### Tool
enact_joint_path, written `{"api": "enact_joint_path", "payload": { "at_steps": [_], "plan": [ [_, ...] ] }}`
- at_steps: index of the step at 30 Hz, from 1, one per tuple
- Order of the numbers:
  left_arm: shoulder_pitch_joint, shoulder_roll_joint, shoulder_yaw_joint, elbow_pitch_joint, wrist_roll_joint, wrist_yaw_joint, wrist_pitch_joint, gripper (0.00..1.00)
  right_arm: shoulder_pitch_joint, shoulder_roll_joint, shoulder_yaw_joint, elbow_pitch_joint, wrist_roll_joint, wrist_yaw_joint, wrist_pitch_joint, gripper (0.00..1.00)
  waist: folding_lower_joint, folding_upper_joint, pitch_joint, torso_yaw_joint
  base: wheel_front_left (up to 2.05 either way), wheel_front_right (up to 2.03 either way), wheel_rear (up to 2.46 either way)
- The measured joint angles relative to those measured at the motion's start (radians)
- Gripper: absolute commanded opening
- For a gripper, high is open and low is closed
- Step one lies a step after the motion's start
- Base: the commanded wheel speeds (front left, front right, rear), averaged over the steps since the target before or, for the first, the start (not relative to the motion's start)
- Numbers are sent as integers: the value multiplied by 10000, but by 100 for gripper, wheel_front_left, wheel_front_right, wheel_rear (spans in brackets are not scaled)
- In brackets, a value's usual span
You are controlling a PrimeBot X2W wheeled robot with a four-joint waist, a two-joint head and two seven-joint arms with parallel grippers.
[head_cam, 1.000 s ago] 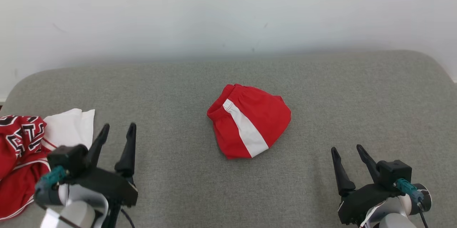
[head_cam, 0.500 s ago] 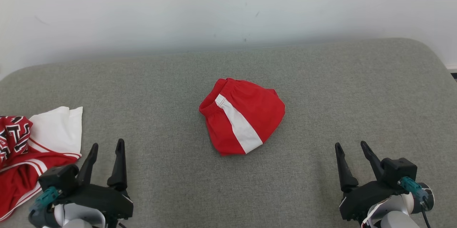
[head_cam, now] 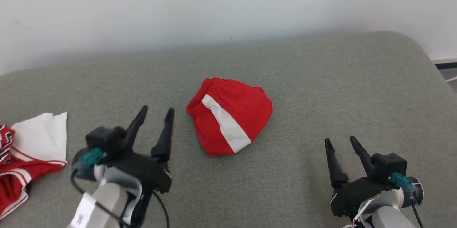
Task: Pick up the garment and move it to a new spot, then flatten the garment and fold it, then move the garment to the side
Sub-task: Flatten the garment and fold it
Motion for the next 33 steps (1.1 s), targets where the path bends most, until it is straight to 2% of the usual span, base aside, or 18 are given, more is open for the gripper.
{"api": "enact_joint_path", "payload": {
  "at_steps": [5,11,16,23,32,33],
  "plan": [
    [-912,-236,-435,924,0,-742,717,100,-169,33,50,19,0,12,4,100,1,0,151,-395,0,0,0],
    [-2017,-341,-644,2251,-4,-1325,1496,100,-377,65,67,25,-4,40,10,100,0,0,413,-958,0,0,0],
    [-2669,-272,-734,3264,-65,-1532,2127,100,-413,67,61,44,-4,82,10,100,1,1,679,-1443,0,0,0],
    [-3211,-230,-930,4203,-44,-1630,2483,100,-670,63,-12,144,0,86,-4,100,1,1,1034,-1918,0,0,0],
    [-3778,-324,-1020,5425,31,-1707,2568,100,-764,71,-46,205,0,86,-59,100,1,1,1287,-2170,0,0,0],
    [-3818,-337,-1045,5544,65,-1708,2566,42,-762,71,-59,207,0,86,-61,100,1,1,1273,-2154,0,0,0]
  ]
}}
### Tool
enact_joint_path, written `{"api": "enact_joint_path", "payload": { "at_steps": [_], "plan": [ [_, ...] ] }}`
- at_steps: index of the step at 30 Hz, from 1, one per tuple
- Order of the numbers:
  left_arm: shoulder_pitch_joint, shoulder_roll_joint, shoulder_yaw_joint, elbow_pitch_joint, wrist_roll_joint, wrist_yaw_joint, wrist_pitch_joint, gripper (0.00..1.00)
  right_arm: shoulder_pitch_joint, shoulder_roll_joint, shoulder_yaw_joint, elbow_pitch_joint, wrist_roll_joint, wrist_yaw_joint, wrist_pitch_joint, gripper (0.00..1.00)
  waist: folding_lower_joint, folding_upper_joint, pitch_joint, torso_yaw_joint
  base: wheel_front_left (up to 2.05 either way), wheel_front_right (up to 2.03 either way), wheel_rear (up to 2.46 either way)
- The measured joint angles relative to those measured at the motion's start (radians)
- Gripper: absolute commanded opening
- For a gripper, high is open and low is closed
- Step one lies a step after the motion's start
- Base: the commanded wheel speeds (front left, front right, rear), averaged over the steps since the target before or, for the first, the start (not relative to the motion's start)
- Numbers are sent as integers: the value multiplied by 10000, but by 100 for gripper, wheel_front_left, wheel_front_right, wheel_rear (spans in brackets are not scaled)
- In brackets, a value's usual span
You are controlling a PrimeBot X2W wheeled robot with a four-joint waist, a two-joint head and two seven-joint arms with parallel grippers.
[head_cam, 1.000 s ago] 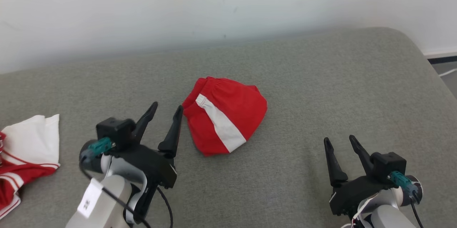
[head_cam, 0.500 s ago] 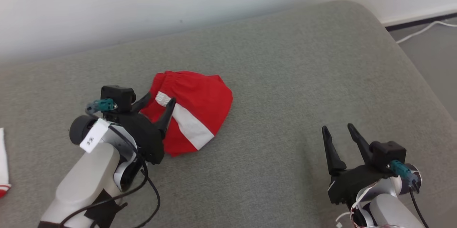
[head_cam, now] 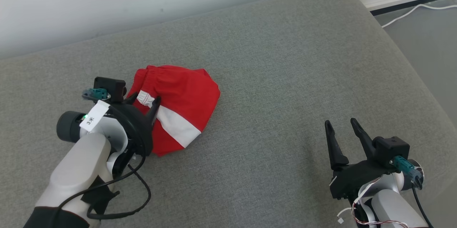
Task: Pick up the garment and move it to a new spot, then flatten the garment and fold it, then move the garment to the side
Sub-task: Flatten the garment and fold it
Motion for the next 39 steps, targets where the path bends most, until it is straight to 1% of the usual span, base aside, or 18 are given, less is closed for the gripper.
{"api": "enact_joint_path", "payload": {
  "at_steps": [1,2,6,12,16,20,23,26,28,34,36,39],
  "plan": [
    [-46,-48,2,79,61,0,-12,13,3,-2,-27,-2,0,0,-2,100,-1,0,-12,26,0,0,0],
    [-78,-82,8,123,71,0,-65,0,3,-12,-48,2,0,0,-4,100,-2,0,-25,57,0,0,0],
    [-123,-272,25,199,134,0,-370,0,14,-35,-113,102,2,0,-46,100,-2,0,-97,225,0,0,0],
    [-237,-523,188,-59,121,21,-1243,0,112,-12,-123,343,6,13,-77,100,-2,-1,-343,616,0,0,0],
    [45,-700,249,-477,104,142,-1758,0,378,12,-125,445,17,36,-79,100,-2,-1,-575,971,0,0,0],
    [590,-617,211,-924,117,267,-2125,0,461,23,-130,606,56,59,-88,100,-2,-1,-833,1390,0,0,0],
    [832,-654,77,-1338,136,261,-2274,0,463,82,-104,686,98,88,-90,100,-2,-1,-1053,1715,0,0,0],
    [921,-750,12,-1894,134,238,-2382,0,463,286,46,754,96,90,-109,100,-3,-1,-1334,1964,0,0,0],
    [1139,-759,-59,-2165,130,178,-2382,0,461,414,203,809,90,178,-130,100,-3,-2,-1543,2078,0,0,0],
    [1635,-940,-577,-2842,230,188,-2224,0,465,393,232,861,88,186,-134,100,-4,-3,-1969,2122,0,0,0],
    [1611,-1220,-913,-3327,349,178,-2088,0,467,376,213,867,86,186,-136,100,-3,-2,-2005,1961,0,0,0],
    [1481,-1430,-1258,-3948,433,176,-1896,0,467,341,209,867,79,186,-159,100,-3,-2,-1990,1683,0,0,0]
  ]
}}
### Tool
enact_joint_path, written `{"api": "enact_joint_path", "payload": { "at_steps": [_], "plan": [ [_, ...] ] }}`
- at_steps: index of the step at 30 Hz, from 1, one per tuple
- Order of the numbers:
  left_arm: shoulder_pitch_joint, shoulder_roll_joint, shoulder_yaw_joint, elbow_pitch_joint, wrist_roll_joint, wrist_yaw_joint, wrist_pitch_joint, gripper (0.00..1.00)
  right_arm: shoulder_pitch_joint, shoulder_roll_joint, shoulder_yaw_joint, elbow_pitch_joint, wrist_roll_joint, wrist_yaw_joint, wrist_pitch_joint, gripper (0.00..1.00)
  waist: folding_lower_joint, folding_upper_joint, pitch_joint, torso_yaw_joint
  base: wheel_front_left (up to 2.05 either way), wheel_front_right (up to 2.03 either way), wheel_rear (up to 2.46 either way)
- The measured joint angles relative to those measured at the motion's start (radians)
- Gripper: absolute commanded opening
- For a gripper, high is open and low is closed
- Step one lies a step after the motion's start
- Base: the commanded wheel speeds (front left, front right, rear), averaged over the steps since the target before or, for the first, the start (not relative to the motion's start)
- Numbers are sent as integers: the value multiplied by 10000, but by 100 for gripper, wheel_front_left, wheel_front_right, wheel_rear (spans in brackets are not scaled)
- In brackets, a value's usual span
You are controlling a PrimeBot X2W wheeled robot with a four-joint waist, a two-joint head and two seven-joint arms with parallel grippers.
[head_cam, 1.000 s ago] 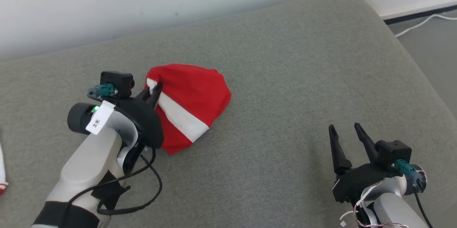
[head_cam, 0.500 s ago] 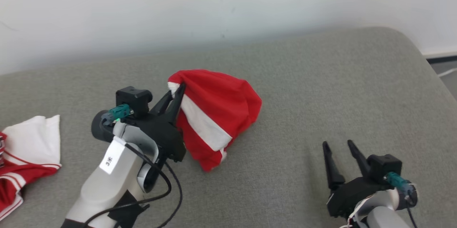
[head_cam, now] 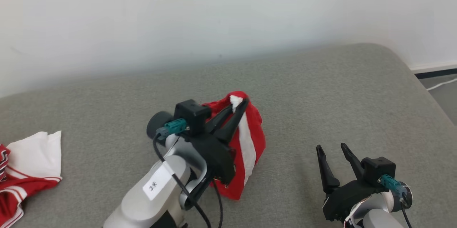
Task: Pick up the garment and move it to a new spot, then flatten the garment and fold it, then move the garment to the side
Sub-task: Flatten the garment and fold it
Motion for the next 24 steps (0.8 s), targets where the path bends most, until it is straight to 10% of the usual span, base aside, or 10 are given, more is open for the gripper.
{"api": "enact_joint_path", "payload": {
  "at_steps": [17,24],
  "plan": [
    [-1348,-134,286,-974,-251,719,575,0,118,-159,-222,-192,-4,-13,-6,100,1,0,509,-287,0,0,0],
    [-317,1212,878,-29,-351,1139,719,0,-107,-79,-169,-238,-4,-2,-10,100,2,0,755,-255,0,0,0]
  ]
}}
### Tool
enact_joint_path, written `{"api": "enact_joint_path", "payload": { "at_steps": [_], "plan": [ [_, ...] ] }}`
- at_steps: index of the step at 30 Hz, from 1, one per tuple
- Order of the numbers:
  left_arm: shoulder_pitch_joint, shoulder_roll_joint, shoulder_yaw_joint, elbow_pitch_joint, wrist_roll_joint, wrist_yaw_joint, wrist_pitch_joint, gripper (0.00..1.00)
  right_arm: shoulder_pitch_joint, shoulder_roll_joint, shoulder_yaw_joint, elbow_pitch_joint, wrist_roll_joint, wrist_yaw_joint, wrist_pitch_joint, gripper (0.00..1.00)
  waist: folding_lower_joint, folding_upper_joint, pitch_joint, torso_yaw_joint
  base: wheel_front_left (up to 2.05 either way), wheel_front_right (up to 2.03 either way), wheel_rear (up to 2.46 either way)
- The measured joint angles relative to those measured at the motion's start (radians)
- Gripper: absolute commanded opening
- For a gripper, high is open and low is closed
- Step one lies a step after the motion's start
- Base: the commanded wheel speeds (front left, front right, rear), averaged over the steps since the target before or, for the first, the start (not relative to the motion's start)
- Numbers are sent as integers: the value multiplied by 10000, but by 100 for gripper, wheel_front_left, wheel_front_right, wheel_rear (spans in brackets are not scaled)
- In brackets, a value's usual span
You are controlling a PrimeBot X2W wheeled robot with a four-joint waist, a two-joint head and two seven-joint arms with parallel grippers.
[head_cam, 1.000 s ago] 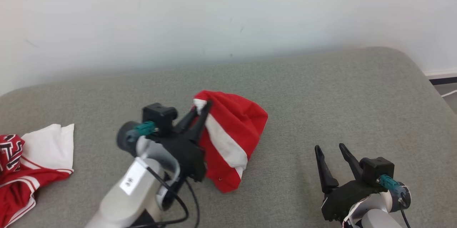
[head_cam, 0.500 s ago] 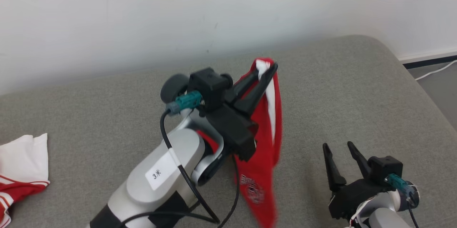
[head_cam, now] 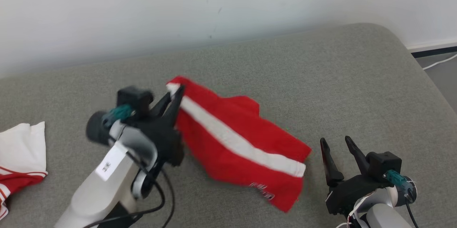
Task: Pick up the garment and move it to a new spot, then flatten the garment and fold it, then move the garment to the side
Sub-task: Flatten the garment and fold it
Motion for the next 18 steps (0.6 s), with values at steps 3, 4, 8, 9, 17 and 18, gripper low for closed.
{"api": "enact_joint_path", "payload": {
  "at_steps": [3,4,8,9,17,18],
  "plan": [
    [610,466,174,151,-10,228,-25,0,30,-13,-59,10,0,0,0,100,0,0,90,24,0,0,0],
    [730,552,226,207,-10,293,-29,0,38,-33,-100,17,0,-8,-2,100,0,0,108,46,0,0,0],
    [1281,1093,602,372,-268,468,-159,0,35,-65,-125,19,0,-8,-6,100,0,0,160,131,0,0,0],
    [1453,1197,679,426,-339,554,-190,0,37,-63,-123,19,0,-8,-4,100,0,0,173,145,0,0,0],
    [2409,1018,784,1087,-671,617,-322,0,35,42,71,21,-2,21,-6,100,0,0,210,330,0,0,0],
    [2450,934,777,1177,-671,619,-332,0,35,59,100,27,-2,54,-6,100,0,0,206,346,0,0,0]
  ]
}}
